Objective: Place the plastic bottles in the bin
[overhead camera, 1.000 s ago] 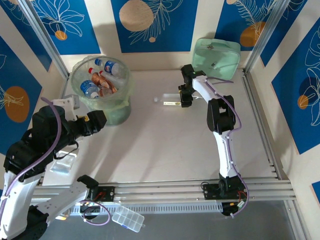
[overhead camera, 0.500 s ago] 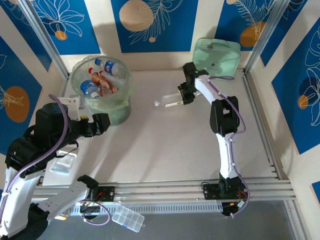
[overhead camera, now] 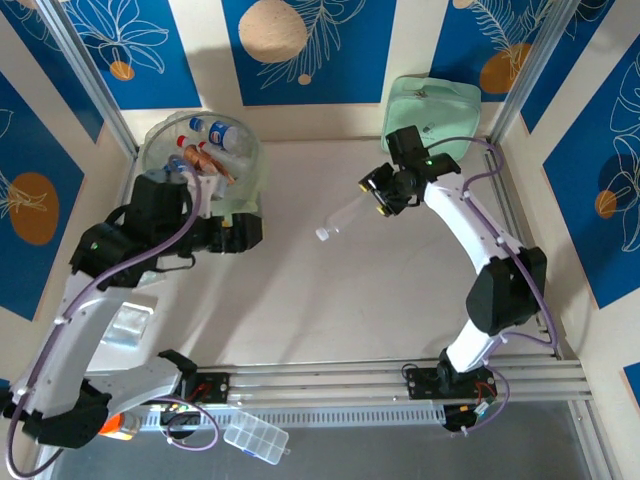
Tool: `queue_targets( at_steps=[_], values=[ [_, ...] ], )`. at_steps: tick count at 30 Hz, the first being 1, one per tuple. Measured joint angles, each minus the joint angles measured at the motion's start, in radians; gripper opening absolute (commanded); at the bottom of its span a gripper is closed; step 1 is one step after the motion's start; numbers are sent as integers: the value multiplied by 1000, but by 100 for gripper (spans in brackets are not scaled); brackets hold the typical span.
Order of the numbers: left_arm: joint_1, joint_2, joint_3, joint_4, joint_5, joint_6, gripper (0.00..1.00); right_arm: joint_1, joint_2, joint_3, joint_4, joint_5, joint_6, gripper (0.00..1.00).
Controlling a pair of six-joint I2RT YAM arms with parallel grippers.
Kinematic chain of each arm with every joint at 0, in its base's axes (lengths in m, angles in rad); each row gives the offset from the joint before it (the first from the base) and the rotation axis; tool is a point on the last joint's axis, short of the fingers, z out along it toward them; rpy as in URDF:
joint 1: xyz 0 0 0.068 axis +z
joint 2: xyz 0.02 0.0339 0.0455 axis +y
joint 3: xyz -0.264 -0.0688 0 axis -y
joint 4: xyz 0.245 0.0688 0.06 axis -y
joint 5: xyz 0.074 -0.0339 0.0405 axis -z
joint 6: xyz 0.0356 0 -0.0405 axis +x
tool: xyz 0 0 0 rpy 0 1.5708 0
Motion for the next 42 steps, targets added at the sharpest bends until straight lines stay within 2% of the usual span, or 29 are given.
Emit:
queue_targets(
  at_steps=[11,21,28,31,36,42],
  values=[
    [-161,270,89,133,44,11,100,79,-191,2,-47,-47,-238,49],
    [-177,398,95,327,216,2,99,188,-251,13,-53,-95,-338,51],
    [-188,411,95,347,232,27,99,215,-264,42,-50,-118,-352,51],
    [-188,411,95,321,204,61,96,216,-271,44,-45,-127,-352,51],
    [-193,410,87,335,221,73,84,216,-277,45,-46,-134,-360,51],
    [-212,411,86,352,249,89,62,217,-277,45,-42,-157,-369,51]
  ],
)
